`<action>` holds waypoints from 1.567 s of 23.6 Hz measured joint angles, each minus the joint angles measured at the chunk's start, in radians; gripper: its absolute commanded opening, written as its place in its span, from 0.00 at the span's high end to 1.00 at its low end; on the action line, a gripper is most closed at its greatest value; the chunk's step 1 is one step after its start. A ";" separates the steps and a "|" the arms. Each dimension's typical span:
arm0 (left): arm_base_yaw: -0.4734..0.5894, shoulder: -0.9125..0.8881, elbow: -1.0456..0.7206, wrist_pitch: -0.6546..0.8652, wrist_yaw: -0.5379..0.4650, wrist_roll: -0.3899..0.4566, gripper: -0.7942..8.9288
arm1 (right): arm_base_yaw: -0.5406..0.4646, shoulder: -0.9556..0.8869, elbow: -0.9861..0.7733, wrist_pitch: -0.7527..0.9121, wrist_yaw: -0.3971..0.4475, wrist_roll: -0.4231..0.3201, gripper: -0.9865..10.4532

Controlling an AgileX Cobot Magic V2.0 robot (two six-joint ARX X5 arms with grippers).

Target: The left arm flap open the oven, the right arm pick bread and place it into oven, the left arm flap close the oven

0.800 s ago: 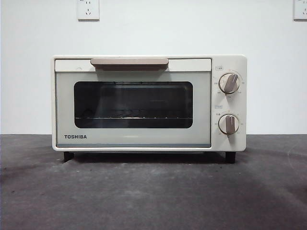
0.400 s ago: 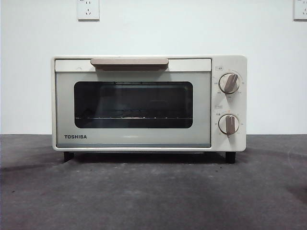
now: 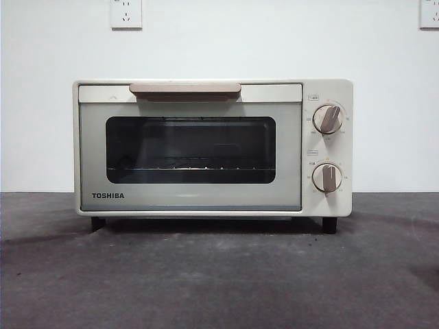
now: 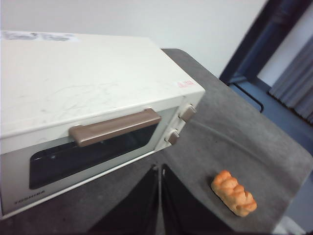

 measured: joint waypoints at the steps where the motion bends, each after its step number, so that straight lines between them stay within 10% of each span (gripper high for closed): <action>1: -0.002 0.000 0.000 0.002 0.003 0.010 0.89 | 0.004 0.000 0.000 0.000 0.000 -0.003 0.90; 6: -0.003 -0.001 0.001 0.031 0.007 0.026 0.84 | 0.005 -0.002 0.000 0.000 0.000 -0.014 0.77; 15: -0.003 -0.001 0.001 0.031 0.007 0.034 0.33 | 0.005 -0.001 0.000 0.000 0.000 -0.007 0.47; 24: -0.003 -0.001 0.001 0.030 0.007 0.039 0.34 | 0.005 -0.001 0.000 -0.052 0.008 0.031 0.47; 37: -0.003 -0.001 0.002 -0.010 0.007 0.039 0.34 | 0.035 0.205 -0.021 -0.341 0.297 0.020 0.47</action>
